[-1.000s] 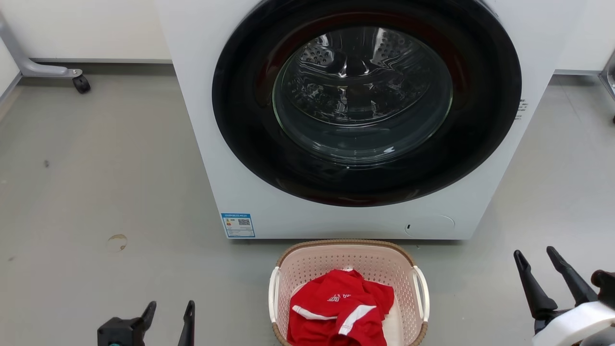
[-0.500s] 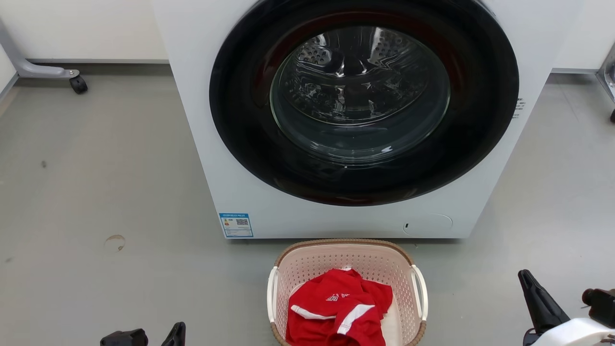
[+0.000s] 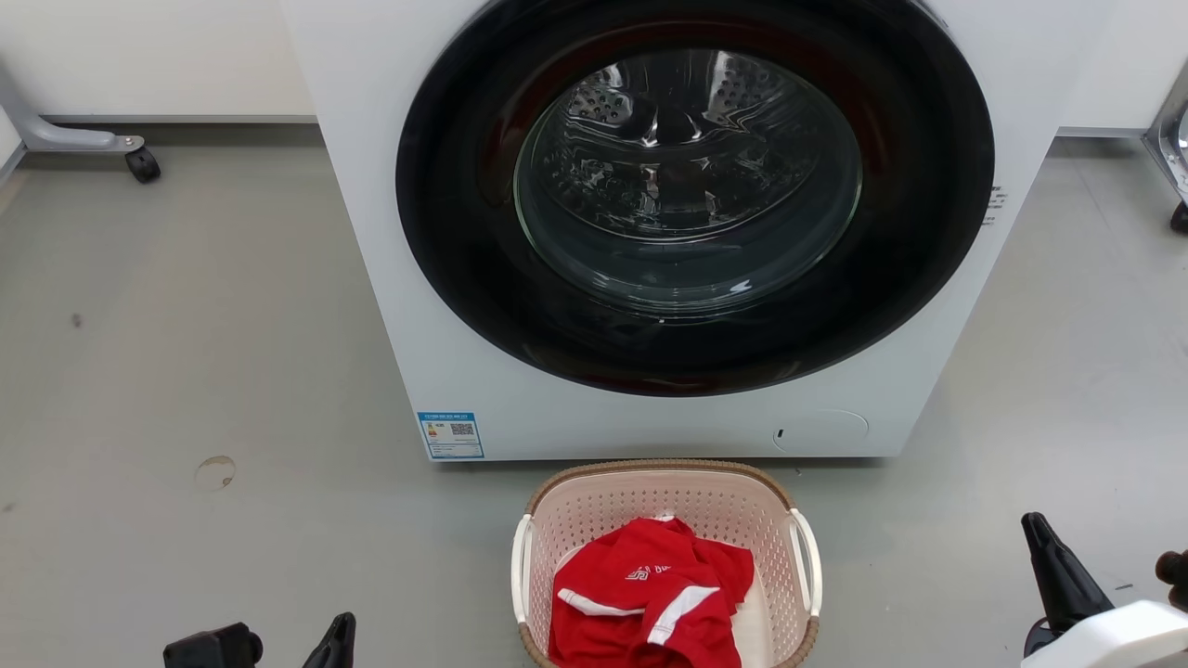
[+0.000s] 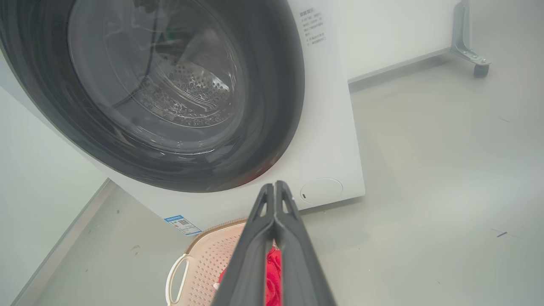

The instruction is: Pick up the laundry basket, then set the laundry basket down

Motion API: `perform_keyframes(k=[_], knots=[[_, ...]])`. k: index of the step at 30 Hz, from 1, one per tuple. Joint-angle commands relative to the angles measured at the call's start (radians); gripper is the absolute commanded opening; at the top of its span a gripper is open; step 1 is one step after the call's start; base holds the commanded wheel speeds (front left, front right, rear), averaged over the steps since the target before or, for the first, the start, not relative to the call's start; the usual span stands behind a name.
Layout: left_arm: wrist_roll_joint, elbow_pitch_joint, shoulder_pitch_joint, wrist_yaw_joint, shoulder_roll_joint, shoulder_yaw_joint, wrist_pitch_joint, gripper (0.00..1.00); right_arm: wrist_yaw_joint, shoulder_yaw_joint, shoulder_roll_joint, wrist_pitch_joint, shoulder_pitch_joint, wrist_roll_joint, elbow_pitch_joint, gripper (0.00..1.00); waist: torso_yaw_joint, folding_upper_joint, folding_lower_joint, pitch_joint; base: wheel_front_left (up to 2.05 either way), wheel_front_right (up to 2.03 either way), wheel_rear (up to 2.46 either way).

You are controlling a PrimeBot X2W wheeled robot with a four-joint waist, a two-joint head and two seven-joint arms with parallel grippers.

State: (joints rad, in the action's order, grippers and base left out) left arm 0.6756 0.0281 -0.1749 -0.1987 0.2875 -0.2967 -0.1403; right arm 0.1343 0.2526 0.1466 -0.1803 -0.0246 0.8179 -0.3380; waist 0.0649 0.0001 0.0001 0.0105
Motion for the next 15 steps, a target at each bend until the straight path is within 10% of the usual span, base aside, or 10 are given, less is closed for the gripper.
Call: perform_keyframes(k=[1, 15], knots=[[0.025, 0.014, 0.049, 0.013, 0.007, 0.026, 0.006, 0.00, -0.001, -0.017, 0.023, 0.007, 0.047, 0.023, 0.028, 0.00, -0.001, -0.0001, -0.0001, 0.000, 0.00, 0.00, 0.00], [0.158, -0.028, 0.083, 0.058, -0.024, 0.076, 0.013, 0.00, -0.001, -0.064, 0.009, 0.045, 0.059, 0.135, 0.038, 0.00, -0.010, -0.0001, -0.0001, -0.002, 0.00, 0.00, 0.00]])
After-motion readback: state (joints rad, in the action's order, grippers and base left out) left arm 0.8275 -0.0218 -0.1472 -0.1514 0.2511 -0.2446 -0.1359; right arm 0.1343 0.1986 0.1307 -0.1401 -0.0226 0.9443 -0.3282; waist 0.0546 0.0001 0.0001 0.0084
